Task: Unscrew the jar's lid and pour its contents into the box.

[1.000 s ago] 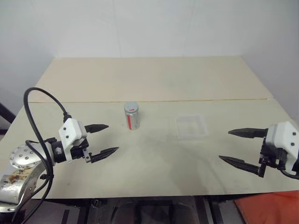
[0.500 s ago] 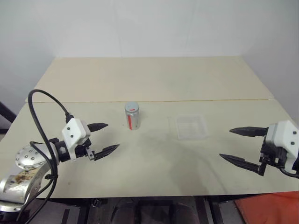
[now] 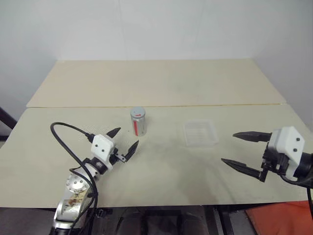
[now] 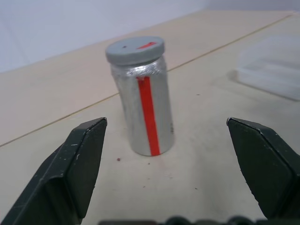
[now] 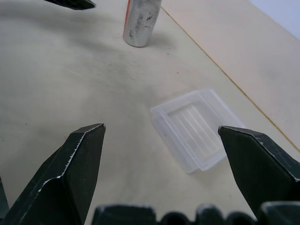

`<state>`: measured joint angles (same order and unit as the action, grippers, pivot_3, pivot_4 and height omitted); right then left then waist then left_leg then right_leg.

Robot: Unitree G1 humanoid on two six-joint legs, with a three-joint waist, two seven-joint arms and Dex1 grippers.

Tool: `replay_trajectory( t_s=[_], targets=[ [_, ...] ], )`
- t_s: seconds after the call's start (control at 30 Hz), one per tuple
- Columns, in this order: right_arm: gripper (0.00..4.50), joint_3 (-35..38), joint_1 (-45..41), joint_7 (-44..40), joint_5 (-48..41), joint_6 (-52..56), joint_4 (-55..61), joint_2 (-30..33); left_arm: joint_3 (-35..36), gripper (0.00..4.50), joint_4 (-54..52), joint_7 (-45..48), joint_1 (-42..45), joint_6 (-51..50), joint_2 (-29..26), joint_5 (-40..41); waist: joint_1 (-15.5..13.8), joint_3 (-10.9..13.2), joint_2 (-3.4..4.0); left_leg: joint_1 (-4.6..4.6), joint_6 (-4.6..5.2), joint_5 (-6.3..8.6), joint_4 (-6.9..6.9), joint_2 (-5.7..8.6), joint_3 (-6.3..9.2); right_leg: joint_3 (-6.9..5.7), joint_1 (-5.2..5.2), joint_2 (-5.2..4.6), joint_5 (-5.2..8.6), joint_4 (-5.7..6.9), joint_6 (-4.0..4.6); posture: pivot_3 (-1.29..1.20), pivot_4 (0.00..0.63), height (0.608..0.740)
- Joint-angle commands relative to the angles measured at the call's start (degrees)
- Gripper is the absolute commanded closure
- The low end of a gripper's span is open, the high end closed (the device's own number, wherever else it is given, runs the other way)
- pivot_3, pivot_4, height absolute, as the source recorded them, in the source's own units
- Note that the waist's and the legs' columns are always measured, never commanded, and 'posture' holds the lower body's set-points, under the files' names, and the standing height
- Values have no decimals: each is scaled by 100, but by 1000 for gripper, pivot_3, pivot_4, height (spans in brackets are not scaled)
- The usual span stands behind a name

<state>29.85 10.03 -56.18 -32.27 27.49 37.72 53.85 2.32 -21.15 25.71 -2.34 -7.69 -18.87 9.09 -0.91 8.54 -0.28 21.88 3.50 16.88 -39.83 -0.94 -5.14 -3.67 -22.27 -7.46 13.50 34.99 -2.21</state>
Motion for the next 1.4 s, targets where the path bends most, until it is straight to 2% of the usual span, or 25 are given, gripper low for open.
replay_trajectory(
  t_s=[0.03,0.13,0.53,0.93,1.13,1.33,1.4],
  targets=[
    [0,10,-88,93,-10,-83,172,-4,-121,52,10,-340,33,143,256,-147,-1,0,0,0,0,0,0,0,0,0,0,0,0,-1,0,0,150,740],
    [0,-93,-177,167,-29,-44,188,-10,-201,52,59,-588,120,54,526,-191,-14,0,-1,1,2,1,-2,0,0,-2,1,-1,0,0,-1,0,150,740],
    [0,-340,-483,265,9,-50,131,42,-437,52,850,-1050,737,244,976,-543,-23,0,-1,3,5,2,-3,3,2,-5,0,-1,0,0,-1,0,150,740],
    [0,-323,-452,460,40,-69,224,-19,-460,52,1916,-1100,1560,689,1163,-530,-66,0,-2,7,1,0,-5,5,3,-8,0,-1,-1,-1,-2,0,150,740],
    [0,-276,-400,519,72,-76,249,-40,-419,52,2408,-1280,1894,785,1434,-483,-73,1,-3,7,0,-1,-5,5,3,-9,0,-1,-1,-2,-2,0,150,740],
    [0,-240,-357,558,98,-70,293,-57,-435,52,2486,-1443,1897,721,1512,-561,-70,1,-3,9,-2,-2,-5,5,3,-10,-1,0,-1,-2,-3,0,150,740],
    [0,-257,-347,580,112,-86,288,-61,-422,443,2528,-1482,1901,721,1510,-560,-71,1,-3,9,-2,-2,-5,4,4,-10,-1,0,-1,-2,-3,0,150,740]
  ],
)
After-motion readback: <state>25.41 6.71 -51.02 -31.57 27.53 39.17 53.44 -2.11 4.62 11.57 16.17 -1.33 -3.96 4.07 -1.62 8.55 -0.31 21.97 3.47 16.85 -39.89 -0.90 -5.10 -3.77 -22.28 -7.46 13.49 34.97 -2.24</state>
